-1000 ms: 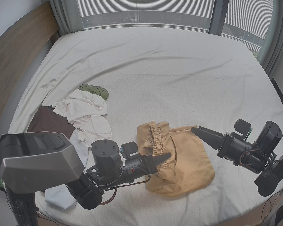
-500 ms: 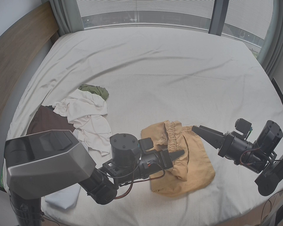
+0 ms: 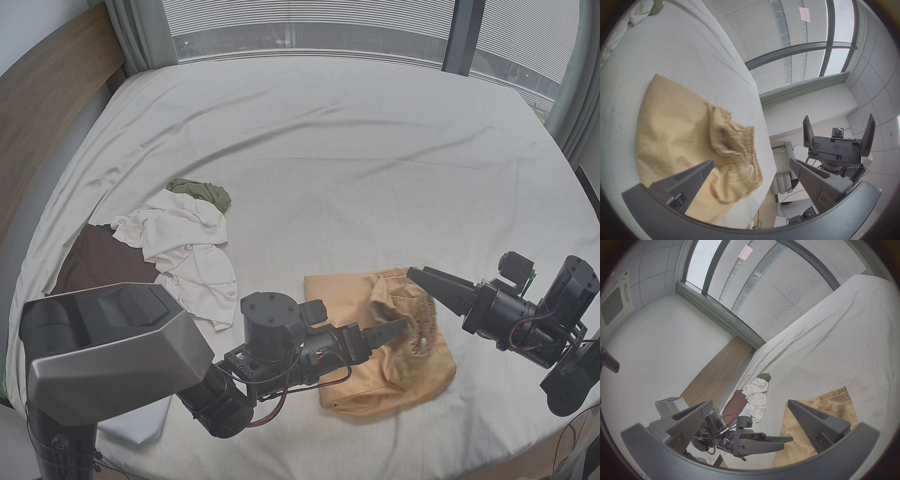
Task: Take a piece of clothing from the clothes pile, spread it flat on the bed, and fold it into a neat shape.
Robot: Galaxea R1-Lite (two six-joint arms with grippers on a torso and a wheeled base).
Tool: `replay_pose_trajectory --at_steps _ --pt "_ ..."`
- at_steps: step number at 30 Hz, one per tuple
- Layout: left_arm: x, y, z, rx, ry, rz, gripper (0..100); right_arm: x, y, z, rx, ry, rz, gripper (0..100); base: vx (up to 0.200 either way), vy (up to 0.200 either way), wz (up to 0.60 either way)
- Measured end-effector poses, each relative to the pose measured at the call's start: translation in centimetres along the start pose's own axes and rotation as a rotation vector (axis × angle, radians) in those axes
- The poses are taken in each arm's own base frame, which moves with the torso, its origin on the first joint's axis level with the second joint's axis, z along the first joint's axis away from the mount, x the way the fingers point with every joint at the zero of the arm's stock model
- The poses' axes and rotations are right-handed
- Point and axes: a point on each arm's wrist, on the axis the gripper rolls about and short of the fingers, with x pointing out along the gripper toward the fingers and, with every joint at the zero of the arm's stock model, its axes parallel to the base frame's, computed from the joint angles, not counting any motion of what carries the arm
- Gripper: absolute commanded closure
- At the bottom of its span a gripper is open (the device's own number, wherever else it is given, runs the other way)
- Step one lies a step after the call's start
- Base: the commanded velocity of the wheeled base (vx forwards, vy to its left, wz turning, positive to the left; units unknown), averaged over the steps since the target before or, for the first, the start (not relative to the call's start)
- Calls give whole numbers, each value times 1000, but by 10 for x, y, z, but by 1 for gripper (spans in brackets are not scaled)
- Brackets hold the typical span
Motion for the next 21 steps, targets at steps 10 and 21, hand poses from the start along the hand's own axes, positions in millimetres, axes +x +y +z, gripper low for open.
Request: replay_pose_trajectory --at_steps 10,21 --pt "-21 10 0 30 -37 55 0 -3 -7 -2 9 11 -35 0 0 0 0" --pt "-93 18 16 71 -130 127 0 -4 -21 -19 39 75 -92 0 0 0 0"
